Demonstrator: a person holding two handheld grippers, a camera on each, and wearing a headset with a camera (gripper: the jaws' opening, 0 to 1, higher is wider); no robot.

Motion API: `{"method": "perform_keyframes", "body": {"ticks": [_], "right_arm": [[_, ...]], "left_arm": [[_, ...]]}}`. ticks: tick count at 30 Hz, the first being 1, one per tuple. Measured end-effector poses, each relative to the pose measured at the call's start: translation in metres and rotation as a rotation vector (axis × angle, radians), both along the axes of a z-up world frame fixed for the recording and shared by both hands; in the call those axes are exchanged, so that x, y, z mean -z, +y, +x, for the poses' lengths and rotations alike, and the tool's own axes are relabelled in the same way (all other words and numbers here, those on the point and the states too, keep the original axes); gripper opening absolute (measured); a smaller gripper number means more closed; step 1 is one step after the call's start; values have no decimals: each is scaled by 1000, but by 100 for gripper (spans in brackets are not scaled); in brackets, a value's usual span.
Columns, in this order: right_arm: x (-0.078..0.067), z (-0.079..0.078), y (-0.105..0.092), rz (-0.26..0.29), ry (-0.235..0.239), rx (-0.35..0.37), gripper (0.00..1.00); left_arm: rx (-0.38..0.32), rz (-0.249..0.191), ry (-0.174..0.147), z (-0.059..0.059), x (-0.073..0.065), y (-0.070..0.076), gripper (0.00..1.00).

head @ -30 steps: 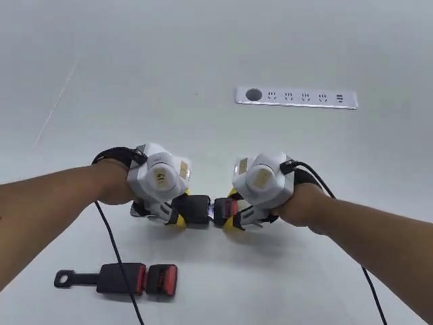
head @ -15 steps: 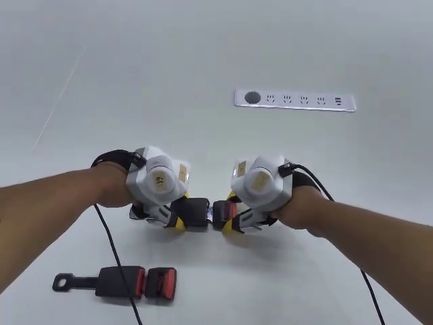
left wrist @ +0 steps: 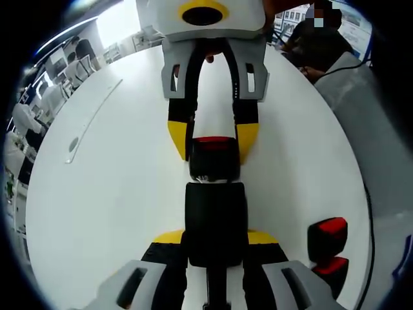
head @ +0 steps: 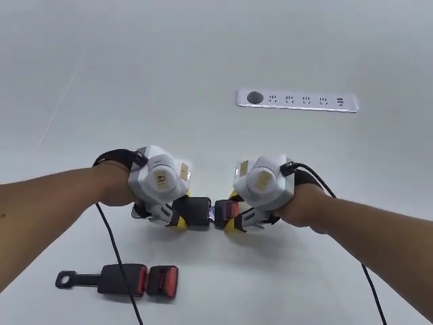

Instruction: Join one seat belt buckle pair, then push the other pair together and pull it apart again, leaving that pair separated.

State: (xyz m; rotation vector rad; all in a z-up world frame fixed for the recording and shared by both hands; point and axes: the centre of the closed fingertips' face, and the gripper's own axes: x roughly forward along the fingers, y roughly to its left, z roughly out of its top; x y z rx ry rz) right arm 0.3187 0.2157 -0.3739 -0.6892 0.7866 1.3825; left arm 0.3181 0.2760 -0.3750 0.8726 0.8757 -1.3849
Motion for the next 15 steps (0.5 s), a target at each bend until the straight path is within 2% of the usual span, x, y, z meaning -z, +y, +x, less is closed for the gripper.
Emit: {"method": "perform_keyframes", "body": {"ticks": [10,15], "right_arm": [[0,-1,-15,-17,-2,1,33],[0,-3,-17,1,-2,18,34]], "left_arm": [[2,8,-2,-1,0,0,33],[3,14,-1,-2,-1,0,33]]}}
